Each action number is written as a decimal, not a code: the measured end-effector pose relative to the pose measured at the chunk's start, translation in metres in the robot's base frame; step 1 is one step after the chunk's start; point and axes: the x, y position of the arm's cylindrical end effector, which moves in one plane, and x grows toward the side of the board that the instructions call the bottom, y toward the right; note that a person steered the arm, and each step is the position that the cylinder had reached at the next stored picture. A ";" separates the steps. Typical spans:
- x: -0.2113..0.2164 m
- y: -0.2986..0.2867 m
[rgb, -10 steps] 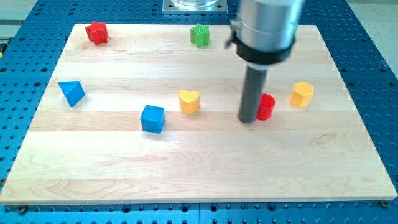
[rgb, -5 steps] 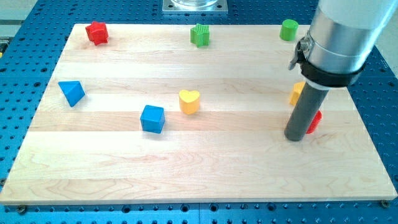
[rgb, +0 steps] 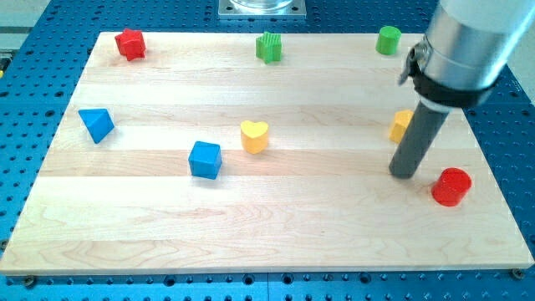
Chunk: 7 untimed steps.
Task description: Place the red circle towards the bottom right
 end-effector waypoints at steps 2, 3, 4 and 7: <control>0.050 0.082; 0.041 0.065; -0.005 0.053; 0.046 -0.030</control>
